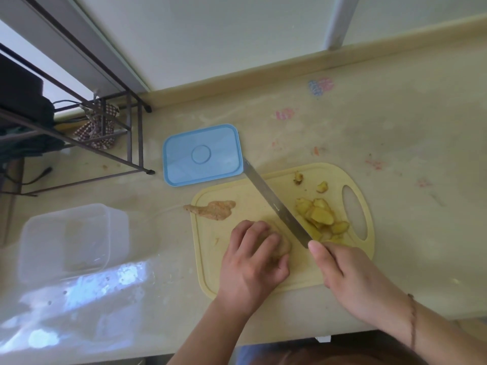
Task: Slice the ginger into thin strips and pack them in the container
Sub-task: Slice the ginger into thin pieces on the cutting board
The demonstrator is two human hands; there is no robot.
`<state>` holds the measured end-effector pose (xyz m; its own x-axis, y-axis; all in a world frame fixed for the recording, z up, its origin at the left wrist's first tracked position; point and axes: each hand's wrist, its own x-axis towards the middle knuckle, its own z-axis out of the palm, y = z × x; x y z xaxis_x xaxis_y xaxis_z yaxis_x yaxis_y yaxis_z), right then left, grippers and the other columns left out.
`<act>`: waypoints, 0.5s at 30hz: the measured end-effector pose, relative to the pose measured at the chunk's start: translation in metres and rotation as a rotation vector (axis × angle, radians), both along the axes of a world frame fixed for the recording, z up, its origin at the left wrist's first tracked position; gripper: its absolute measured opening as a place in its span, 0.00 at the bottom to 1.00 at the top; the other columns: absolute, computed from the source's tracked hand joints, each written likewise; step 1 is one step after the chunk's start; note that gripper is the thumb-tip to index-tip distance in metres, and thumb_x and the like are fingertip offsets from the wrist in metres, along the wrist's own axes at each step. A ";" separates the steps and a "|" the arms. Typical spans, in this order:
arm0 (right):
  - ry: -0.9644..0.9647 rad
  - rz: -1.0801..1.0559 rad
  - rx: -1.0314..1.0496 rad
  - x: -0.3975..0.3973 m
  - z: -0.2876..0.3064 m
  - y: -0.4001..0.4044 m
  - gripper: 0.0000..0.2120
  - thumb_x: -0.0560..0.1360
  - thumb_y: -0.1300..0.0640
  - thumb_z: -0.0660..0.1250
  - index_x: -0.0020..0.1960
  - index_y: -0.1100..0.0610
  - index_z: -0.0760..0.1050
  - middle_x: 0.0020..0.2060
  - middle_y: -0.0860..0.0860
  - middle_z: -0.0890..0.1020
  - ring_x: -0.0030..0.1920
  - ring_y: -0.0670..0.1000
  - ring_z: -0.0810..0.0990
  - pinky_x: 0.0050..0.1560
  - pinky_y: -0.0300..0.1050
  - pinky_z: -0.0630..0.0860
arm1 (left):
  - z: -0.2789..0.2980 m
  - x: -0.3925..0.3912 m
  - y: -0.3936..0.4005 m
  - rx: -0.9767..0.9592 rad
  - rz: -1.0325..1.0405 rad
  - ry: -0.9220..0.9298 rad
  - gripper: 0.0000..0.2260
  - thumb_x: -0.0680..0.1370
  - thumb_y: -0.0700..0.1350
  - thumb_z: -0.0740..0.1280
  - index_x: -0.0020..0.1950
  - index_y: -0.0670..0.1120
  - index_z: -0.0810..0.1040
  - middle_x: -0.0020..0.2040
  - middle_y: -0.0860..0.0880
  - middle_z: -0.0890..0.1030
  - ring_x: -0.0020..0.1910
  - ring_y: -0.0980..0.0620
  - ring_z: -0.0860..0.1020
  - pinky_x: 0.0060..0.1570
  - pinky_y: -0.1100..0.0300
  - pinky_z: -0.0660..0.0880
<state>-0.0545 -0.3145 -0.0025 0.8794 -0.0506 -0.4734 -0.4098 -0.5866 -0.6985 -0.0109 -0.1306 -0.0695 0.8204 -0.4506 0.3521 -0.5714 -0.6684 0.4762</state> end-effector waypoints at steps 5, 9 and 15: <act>0.029 0.025 -0.004 -0.013 0.022 0.003 0.30 0.75 0.30 0.43 0.31 0.52 0.66 0.25 0.51 0.74 0.28 0.49 0.75 0.33 0.46 0.72 | 0.001 0.000 -0.001 -0.008 0.012 0.008 0.07 0.70 0.44 0.75 0.44 0.43 0.84 0.52 0.45 0.81 0.54 0.41 0.77 0.57 0.57 0.74; 0.034 0.065 -0.050 -0.020 0.032 0.009 0.29 0.73 0.29 0.40 0.31 0.51 0.63 0.30 0.37 0.76 0.30 0.46 0.73 0.32 0.41 0.66 | -0.001 0.002 0.000 -0.005 0.005 0.007 0.07 0.71 0.45 0.73 0.45 0.43 0.85 0.52 0.45 0.81 0.53 0.40 0.77 0.56 0.56 0.74; 0.052 0.073 -0.088 -0.023 0.032 0.011 0.31 0.67 0.26 0.37 0.32 0.51 0.63 0.32 0.31 0.75 0.32 0.45 0.73 0.31 0.41 0.65 | -0.003 0.004 0.000 -0.007 -0.004 -0.014 0.07 0.71 0.45 0.73 0.44 0.44 0.85 0.52 0.45 0.82 0.52 0.40 0.77 0.56 0.56 0.74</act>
<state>-0.0775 -0.3037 0.0294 0.8566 -0.0312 -0.5150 -0.3983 -0.6745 -0.6216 -0.0069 -0.1310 -0.0725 0.8133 -0.4515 0.3669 -0.5810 -0.6625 0.4728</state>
